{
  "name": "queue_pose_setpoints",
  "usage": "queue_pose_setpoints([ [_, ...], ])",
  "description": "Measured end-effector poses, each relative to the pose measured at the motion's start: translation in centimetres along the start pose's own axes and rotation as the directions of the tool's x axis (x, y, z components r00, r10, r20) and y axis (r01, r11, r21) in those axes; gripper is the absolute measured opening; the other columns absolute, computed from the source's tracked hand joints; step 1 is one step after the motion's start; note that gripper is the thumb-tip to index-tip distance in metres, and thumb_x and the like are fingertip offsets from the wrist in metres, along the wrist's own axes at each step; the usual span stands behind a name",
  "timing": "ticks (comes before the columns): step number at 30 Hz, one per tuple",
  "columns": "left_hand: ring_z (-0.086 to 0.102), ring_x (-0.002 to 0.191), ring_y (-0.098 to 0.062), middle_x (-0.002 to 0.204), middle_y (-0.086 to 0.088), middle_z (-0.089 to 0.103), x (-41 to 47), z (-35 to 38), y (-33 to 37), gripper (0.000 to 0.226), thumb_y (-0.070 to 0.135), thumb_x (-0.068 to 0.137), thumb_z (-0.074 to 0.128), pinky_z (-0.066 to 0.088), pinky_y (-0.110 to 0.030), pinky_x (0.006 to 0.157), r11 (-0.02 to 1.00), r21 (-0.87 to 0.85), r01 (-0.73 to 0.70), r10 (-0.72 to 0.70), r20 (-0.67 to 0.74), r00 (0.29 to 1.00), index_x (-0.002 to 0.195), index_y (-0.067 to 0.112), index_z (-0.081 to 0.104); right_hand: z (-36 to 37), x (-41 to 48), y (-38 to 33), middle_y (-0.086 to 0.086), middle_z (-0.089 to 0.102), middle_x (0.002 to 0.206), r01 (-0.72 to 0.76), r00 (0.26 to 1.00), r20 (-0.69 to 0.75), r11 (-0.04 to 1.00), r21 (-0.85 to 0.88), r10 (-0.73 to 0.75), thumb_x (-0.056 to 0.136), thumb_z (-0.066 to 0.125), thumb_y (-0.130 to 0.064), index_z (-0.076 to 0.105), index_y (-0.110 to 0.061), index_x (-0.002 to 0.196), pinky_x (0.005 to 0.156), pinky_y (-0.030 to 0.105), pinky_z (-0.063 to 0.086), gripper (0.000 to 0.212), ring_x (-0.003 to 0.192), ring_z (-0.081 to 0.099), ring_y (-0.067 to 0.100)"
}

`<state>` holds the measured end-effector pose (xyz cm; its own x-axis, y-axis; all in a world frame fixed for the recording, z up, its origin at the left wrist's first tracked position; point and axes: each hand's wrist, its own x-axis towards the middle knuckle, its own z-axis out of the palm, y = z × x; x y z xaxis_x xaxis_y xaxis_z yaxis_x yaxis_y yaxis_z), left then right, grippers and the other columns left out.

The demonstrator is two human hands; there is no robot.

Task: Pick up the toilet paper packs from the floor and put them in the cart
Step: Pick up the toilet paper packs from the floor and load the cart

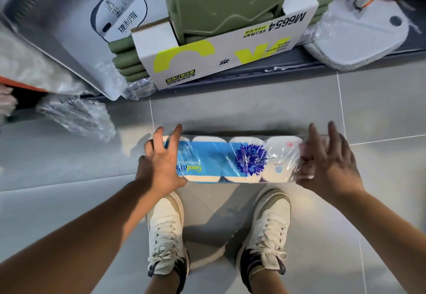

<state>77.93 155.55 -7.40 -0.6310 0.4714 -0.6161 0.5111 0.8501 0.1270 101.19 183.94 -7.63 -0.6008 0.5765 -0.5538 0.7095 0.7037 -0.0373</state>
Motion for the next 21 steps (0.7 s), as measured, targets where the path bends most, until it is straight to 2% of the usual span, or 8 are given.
queue_pose_setpoints([
  [2,0.040,0.125,-0.033,0.145,-0.006,0.024,0.5,-0.1,0.4,0.118,0.036,0.055,0.085,0.051,-0.041,0.090,1.000,0.011,0.028,-0.028,0.028,0.999,0.151,0.035,0.017,0.0,0.8,-0.8,0.018,0.018,0.163,0.042,0.999,0.009,0.997,-0.067,-0.041,0.052,0.092,-0.039,0.016,-0.027,0.162,0.113,0.063,0.032,0.134,0.145,0.020,0.053],
  [4,0.043,0.119,-0.032,0.136,-0.004,0.029,0.8,-0.4,0.4,0.108,0.034,0.055,0.084,0.051,-0.041,0.087,0.999,0.015,0.031,-0.032,0.048,0.998,0.145,0.034,0.023,0.0,1.2,-1.1,0.018,0.039,0.145,0.055,0.998,-0.027,0.995,-0.086,-0.057,0.047,0.089,-0.034,0.035,-0.023,0.152,0.106,0.063,0.041,0.118,0.131,0.036,0.052],
  [6,0.043,0.118,-0.032,0.133,-0.004,0.031,0.7,-1.0,0.3,0.102,0.034,0.056,0.083,0.051,-0.042,0.085,0.999,-0.006,0.035,-0.034,0.062,0.997,0.141,0.034,0.027,-0.4,0.9,-1.4,0.016,0.047,0.133,0.061,0.997,-0.031,0.993,-0.099,-0.064,0.046,0.086,-0.033,0.046,-0.022,0.141,0.101,0.058,0.044,0.104,0.121,0.044,0.048],
  [13,0.044,0.113,-0.031,0.129,-0.002,0.032,-3.4,-5.5,-1.3,0.098,0.038,0.057,0.084,0.051,-0.043,0.082,0.997,-0.060,0.039,-0.038,0.023,0.999,0.138,0.035,0.029,-4.6,-2.9,-3.7,0.014,0.051,0.130,0.090,0.990,-0.107,0.995,-0.046,-0.094,0.051,0.083,-0.028,0.053,-0.023,0.137,0.095,0.058,0.047,0.092,0.117,0.046,0.046],
  [21,0.043,0.121,-0.035,0.140,-0.005,0.029,-13.5,-18.7,-2.3,0.108,0.037,0.056,0.085,0.048,-0.048,0.095,0.989,-0.135,0.056,-0.056,0.003,0.998,0.146,0.035,0.024,-18.3,-11.3,-6.5,0.016,0.047,0.135,0.126,0.984,-0.130,0.992,-0.005,-0.125,0.049,0.086,-0.031,0.046,-0.025,0.143,0.096,0.058,0.047,0.103,0.121,0.042,0.047],
])
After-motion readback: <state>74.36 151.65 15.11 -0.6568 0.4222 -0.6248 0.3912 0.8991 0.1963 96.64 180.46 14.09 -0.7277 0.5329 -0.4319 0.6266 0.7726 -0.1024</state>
